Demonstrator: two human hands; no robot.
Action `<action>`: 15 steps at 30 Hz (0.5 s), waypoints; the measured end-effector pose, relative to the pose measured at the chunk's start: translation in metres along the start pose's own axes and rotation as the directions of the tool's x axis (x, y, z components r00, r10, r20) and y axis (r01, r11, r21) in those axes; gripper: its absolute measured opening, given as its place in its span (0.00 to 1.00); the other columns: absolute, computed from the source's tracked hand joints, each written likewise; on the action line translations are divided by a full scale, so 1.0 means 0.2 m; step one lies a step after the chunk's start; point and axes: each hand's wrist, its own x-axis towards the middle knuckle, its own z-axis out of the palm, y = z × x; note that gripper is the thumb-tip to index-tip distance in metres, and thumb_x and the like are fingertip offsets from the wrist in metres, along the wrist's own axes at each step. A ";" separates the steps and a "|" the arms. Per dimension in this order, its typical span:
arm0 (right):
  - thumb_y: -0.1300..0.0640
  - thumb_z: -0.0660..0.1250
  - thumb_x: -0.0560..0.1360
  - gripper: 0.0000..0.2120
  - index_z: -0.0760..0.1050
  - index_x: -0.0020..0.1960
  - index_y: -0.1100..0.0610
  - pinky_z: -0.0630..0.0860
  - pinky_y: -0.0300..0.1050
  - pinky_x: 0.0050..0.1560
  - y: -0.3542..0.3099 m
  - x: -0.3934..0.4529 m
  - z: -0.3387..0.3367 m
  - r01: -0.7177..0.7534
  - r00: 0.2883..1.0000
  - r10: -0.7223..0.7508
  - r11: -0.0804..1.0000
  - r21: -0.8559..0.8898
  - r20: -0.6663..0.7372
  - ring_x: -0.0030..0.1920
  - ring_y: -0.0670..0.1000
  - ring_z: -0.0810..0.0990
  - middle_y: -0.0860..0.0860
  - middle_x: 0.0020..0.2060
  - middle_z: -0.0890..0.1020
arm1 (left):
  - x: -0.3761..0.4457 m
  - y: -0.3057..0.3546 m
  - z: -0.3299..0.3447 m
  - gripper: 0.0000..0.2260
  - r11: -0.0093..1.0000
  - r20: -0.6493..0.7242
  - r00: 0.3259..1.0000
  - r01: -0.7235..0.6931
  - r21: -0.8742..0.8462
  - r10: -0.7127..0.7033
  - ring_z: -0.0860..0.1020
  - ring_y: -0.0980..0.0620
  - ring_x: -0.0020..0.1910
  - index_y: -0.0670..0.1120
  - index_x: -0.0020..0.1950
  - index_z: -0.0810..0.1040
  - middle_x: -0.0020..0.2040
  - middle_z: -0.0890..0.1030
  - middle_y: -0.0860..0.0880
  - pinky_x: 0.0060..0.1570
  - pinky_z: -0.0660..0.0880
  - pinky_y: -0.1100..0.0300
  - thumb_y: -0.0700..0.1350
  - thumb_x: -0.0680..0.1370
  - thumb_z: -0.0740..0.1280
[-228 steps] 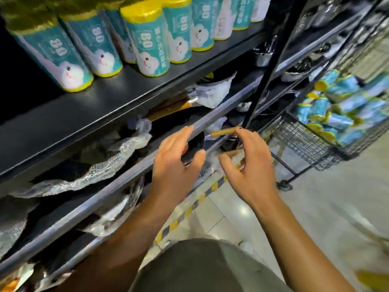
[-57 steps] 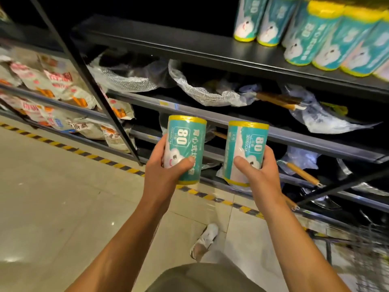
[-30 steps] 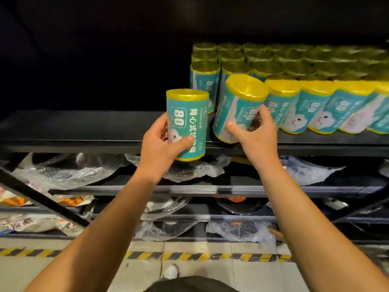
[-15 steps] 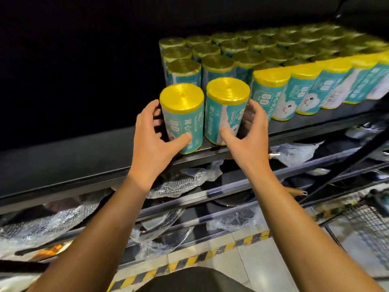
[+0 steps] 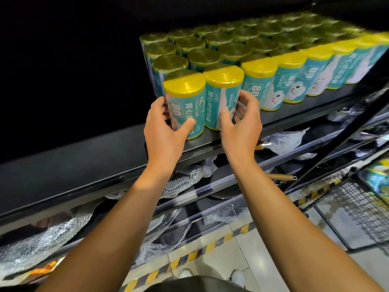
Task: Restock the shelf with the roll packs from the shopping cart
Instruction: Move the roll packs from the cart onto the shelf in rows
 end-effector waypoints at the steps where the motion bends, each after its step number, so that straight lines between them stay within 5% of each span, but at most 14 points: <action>1: 0.55 0.69 0.78 0.23 0.69 0.71 0.55 0.76 0.52 0.65 0.00 0.00 0.01 -0.007 1.000 0.007 1.000 0.000 0.006 0.65 0.47 0.77 0.50 0.64 0.77 | 0.00 -0.01 0.01 0.31 1.000 -0.006 1.000 0.001 -0.004 -0.001 0.78 0.59 0.58 0.50 0.70 0.70 0.63 0.77 0.53 0.56 0.80 0.54 0.48 0.70 0.77; 7: 0.52 0.66 0.74 0.28 0.67 0.73 0.54 0.74 0.54 0.68 0.00 0.02 -0.02 -0.045 0.995 0.048 0.998 -0.031 0.085 0.67 0.47 0.76 0.50 0.66 0.76 | 0.00 -0.01 -0.01 0.32 1.000 0.036 0.999 -0.016 0.022 0.015 0.76 0.61 0.60 0.48 0.72 0.68 0.64 0.76 0.55 0.59 0.78 0.59 0.49 0.71 0.77; 15: 0.51 0.69 0.77 0.31 0.63 0.77 0.51 0.69 0.46 0.71 -0.04 -0.20 -0.26 -0.067 0.965 0.092 0.992 -0.111 0.244 0.70 0.42 0.69 0.43 0.71 0.70 | -0.28 0.07 -0.14 0.31 0.985 0.135 0.990 -0.053 0.164 0.031 0.66 0.56 0.73 0.50 0.77 0.65 0.73 0.70 0.54 0.70 0.63 0.61 0.51 0.77 0.71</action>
